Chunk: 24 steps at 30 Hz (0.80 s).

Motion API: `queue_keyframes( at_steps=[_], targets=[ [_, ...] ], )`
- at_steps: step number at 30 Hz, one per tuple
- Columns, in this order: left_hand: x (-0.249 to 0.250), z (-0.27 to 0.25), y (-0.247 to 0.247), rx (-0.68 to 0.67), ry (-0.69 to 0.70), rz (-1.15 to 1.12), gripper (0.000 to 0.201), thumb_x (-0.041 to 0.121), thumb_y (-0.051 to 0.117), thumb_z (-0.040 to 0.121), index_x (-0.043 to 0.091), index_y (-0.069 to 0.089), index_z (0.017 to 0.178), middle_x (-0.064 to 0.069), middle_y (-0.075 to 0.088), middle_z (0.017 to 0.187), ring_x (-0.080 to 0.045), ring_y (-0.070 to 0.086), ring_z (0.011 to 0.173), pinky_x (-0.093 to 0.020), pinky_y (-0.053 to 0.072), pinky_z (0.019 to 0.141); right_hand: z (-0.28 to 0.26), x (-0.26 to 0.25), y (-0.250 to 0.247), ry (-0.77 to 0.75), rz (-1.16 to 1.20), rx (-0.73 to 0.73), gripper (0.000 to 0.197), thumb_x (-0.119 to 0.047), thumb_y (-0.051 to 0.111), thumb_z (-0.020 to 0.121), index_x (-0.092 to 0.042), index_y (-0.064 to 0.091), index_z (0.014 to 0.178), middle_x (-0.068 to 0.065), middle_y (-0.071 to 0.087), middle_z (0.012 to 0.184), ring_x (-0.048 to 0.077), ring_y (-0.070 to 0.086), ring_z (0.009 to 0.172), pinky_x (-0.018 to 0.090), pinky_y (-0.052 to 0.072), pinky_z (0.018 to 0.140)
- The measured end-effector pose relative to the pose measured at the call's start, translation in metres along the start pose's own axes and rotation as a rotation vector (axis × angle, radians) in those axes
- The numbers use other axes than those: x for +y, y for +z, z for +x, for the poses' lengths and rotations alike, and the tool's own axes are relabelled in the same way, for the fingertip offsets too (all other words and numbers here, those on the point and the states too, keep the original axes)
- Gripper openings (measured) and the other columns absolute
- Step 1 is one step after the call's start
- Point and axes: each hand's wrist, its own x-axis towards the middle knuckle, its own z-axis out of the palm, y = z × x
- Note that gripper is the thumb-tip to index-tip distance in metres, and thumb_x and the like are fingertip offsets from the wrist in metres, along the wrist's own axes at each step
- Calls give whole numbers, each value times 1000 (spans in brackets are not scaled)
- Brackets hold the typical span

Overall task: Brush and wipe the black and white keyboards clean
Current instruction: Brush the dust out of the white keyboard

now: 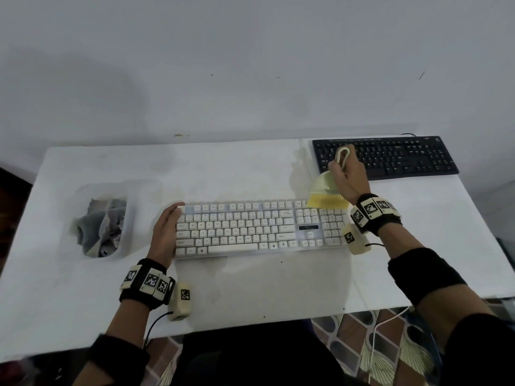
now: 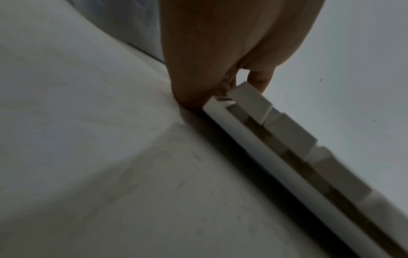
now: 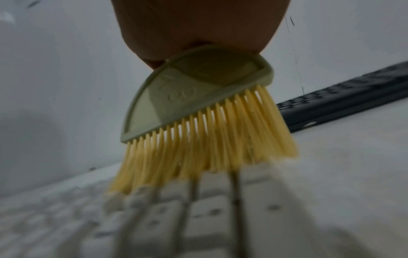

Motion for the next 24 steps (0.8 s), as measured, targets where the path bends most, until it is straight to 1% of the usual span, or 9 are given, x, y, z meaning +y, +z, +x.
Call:
queue_keyframes(
  at_steps=[4, 9, 11, 13, 15, 18, 20, 22, 24],
  targets=[
    [-3, 2, -1, 11, -38, -17, 24, 24, 49, 108, 19, 66, 124, -4, 71, 121, -18, 67, 107, -35, 54, 91, 1, 10, -12, 10, -200, -21, 16, -18, 55, 95, -17, 39, 97, 1, 51, 65, 22, 49, 53, 31, 34, 55],
    [5, -3, 5, 17, -144, -95, 32, 33, 38, 109, 27, 69, 112, 5, 79, 93, -11, 75, 87, -27, 58, 71, 6, -21, 0, -53, -161, -50, 15, -23, 54, 100, -16, 41, 102, 8, 59, 70, 27, 56, 56, 42, 46, 54],
    [6, -2, 4, 5, -192, -135, 39, 46, 36, 109, 30, 71, 112, -4, 79, 105, -24, 73, 104, -42, 59, 88, 2, -51, 20, -127, -32, -75, 15, -23, 53, 103, -15, 41, 104, 7, 66, 78, 23, 63, 64, 36, 48, 56],
    [5, 0, 1, -4, -234, -157, 49, 58, 31, 107, 32, 72, 113, -12, 76, 117, -35, 68, 117, -55, 52, 103, -6, -86, 47, -185, 90, -126, 15, -25, 50, 105, -15, 39, 106, -1, 70, 84, 10, 66, 70, 27, 49, 57],
    [6, 0, -1, -7, -253, -162, 57, 63, 25, 106, 31, 71, 116, -12, 75, 118, -34, 68, 117, -57, 49, 107, -17, -120, 79, -222, 152, -194, 17, -28, 49, 106, -16, 37, 107, -6, 64, 76, 5, 59, 60, 19, 41, 52],
    [6, -2, -1, -33, -282, -188, 64, 67, 19, 105, 31, 69, 121, -15, 75, 119, -35, 69, 115, -60, 48, 107, -35, -162, 126, -329, 205, -330, 18, -29, 48, 107, -15, 37, 108, 4, 58, 66, 14, 51, 51, 21, 35, 50],
    [9, -4, -2, -35, -291, -206, 65, 68, 16, 105, 30, 65, 122, -19, 72, 122, -35, 69, 113, -56, 51, 102, -44, -184, 152, -399, 210, -415, 20, -29, 48, 107, -12, 39, 112, 4, 57, 65, 18, 52, 51, 24, 35, 50],
    [13, -5, -2, -43, -306, -219, 67, 68, 13, 105, 27, 60, 130, -21, 71, 123, -33, 70, 107, -45, 56, 89, -51, -199, 169, -453, 200, -470, 21, -28, 48, 107, -10, 40, 112, -4, 52, 62, 18, 51, 50, 21, 33, 50],
    [16, -7, -4, -83, -302, -221, 74, 66, 9, 105, 19, 53, 140, -14, 77, 101, -23, 74, 86, -30, 57, 69, -55, -208, 180, -492, 195, -501, 21, -26, 48, 107, -8, 41, 111, -9, 45, 59, 15, 46, 46, 18, 32, 49]
  ],
)
